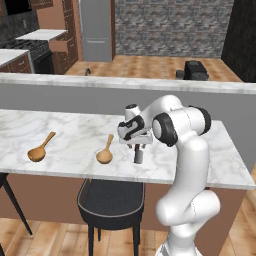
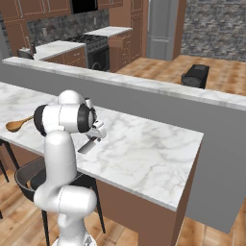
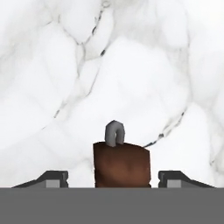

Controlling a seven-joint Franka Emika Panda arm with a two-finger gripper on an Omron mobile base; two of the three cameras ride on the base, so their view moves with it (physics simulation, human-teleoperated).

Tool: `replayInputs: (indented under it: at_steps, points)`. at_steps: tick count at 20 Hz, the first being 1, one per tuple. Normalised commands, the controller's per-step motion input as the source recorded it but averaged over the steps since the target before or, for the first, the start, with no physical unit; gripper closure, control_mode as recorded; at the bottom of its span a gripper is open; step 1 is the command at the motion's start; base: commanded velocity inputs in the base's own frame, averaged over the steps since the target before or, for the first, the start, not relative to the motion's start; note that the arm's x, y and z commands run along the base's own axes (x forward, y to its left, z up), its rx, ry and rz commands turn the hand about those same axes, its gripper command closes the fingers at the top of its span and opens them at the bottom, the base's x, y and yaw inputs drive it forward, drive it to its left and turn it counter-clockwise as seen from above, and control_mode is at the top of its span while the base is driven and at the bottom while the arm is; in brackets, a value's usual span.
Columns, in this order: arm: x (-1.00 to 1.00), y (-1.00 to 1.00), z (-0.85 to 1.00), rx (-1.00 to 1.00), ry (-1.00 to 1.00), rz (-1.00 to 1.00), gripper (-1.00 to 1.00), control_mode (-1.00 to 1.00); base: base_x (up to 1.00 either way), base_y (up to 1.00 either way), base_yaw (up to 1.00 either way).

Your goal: Pick up the metallic utensils from the counter and place them in the open drawer. Make sure not to pick up any wooden utensils.

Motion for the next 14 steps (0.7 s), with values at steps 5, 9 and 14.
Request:
replayInputs:
  at_steps: [5, 9, 14]
  points:
    - [-0.19, -0.06, -0.09, 0.00, 0.00, -0.02, 1.00, -1.00, 0.00, 0.00, 0.00]
    - [-0.18, -0.06, -0.01, 0.00, 0.00, -0.03, 1.00, -1.00, 0.00, 0.00, 0.00]
    - [-0.36, -0.41, 0.00, 0.04, -0.02, -0.17, 1.00, -1.00, 0.00, 0.00, 0.00]
